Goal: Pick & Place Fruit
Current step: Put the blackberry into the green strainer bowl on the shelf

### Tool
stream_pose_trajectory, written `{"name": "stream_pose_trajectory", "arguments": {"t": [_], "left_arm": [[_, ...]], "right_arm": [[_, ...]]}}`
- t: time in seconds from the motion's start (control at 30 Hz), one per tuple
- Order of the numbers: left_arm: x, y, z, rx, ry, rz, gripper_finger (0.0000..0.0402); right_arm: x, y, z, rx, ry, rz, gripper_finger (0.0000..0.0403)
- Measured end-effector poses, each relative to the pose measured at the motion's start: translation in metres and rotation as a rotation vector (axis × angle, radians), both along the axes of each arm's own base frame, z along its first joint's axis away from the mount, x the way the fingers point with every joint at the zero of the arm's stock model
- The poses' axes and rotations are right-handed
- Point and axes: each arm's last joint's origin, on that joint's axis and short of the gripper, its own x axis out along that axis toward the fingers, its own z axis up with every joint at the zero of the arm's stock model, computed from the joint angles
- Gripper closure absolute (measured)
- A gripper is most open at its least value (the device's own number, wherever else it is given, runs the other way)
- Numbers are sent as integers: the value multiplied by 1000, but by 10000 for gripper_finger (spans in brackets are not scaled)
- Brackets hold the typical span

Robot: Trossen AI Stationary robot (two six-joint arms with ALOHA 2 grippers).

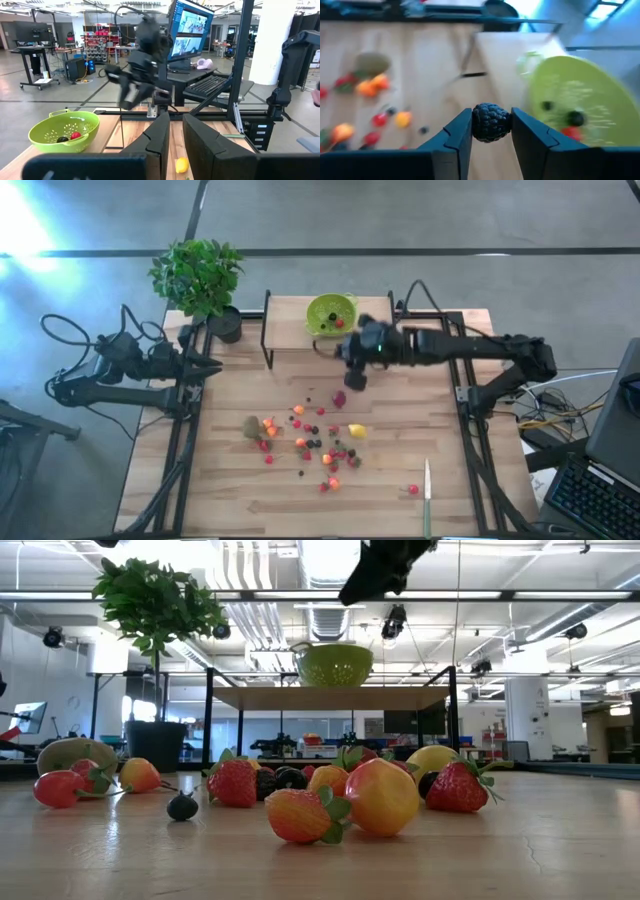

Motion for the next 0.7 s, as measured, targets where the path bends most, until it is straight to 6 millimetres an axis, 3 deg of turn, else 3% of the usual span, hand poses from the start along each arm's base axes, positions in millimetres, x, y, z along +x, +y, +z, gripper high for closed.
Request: {"name": "stream_pose_trajectory", "arguments": {"t": [0.33, 0.7], "left_arm": [[0, 0, 0, 0, 0, 0, 339], [0, 0, 0, 0, 0, 0, 339]], "right_arm": [[-4, -62, -9, 54, -47, -142, 294], [1, -87, -28, 75, -6, -216, 286]]}}
